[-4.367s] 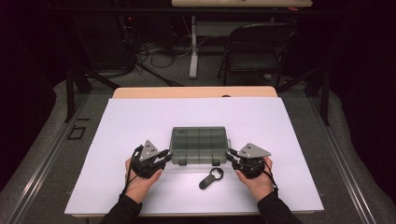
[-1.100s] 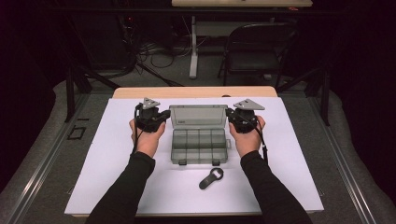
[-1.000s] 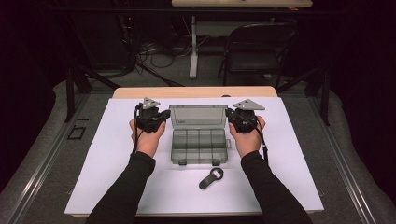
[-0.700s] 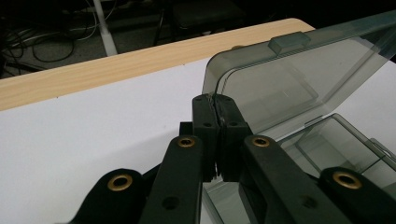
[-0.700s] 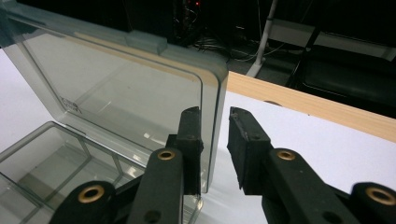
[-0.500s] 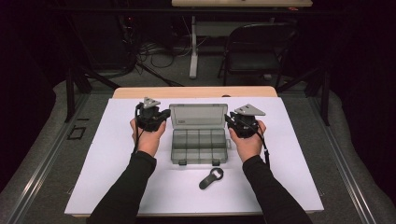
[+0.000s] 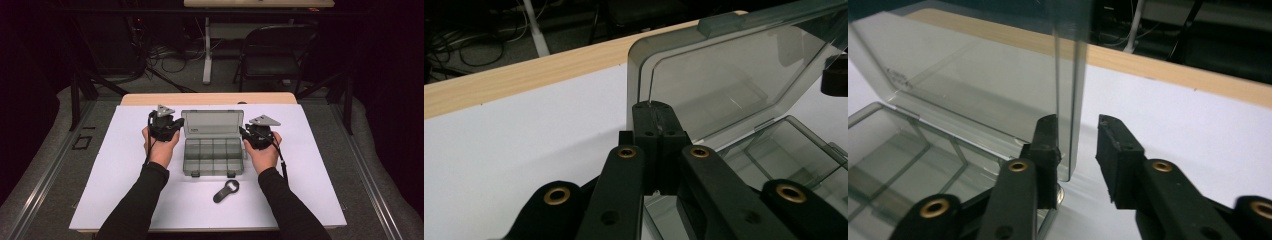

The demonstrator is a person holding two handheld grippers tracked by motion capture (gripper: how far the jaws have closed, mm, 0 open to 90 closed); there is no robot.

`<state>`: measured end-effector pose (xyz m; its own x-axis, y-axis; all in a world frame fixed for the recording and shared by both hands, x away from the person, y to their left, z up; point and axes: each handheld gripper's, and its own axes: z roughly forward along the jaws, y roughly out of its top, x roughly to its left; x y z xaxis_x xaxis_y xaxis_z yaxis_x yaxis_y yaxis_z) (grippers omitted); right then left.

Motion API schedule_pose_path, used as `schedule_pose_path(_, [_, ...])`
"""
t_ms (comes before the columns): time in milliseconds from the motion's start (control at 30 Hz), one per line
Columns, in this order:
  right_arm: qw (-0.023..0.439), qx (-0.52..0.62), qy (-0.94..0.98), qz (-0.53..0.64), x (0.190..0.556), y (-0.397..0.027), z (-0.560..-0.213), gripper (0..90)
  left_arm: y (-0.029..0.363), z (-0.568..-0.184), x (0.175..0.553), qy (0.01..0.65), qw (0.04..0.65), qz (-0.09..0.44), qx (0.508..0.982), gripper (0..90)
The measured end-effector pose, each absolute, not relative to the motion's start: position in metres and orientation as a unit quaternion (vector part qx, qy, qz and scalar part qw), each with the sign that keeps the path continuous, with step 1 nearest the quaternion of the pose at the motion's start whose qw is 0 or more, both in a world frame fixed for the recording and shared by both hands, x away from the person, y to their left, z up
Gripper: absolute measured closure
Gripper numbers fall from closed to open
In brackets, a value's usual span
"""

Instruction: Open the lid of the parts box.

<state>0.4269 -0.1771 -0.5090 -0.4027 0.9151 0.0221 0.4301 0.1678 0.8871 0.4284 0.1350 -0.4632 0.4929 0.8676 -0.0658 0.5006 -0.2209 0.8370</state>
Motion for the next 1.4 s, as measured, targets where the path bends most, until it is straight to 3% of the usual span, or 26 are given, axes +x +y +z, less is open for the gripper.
schedule_pose_path(167, [0.256, 0.483, 0.713, 0.439, 0.433, -0.176, -0.518, 71.6, 0.135, -0.463, 0.429, 0.456, 0.429, 0.215, 0.749, 90.0])
schedule_pose_path(700, [0.274, 0.49, 0.708, 0.428, 0.436, -0.169, -0.525, 85.3, 0.138, -0.464, 0.43, 0.456, 0.424, 0.217, 0.752, 90.0])
schedule_pose_path(933, [0.288, 0.483, 0.712, 0.42, 0.436, -0.167, -0.526, 86.1, 0.138, -0.468, 0.43, 0.457, 0.42, 0.214, 0.754, 89.5])
schedule_pose_path(1400, [0.275, 0.496, 0.704, 0.427, 0.436, -0.169, -0.526, 86.8, 0.142, -0.48, 0.428, 0.47, 0.414, 0.187, 0.757, 66.1])
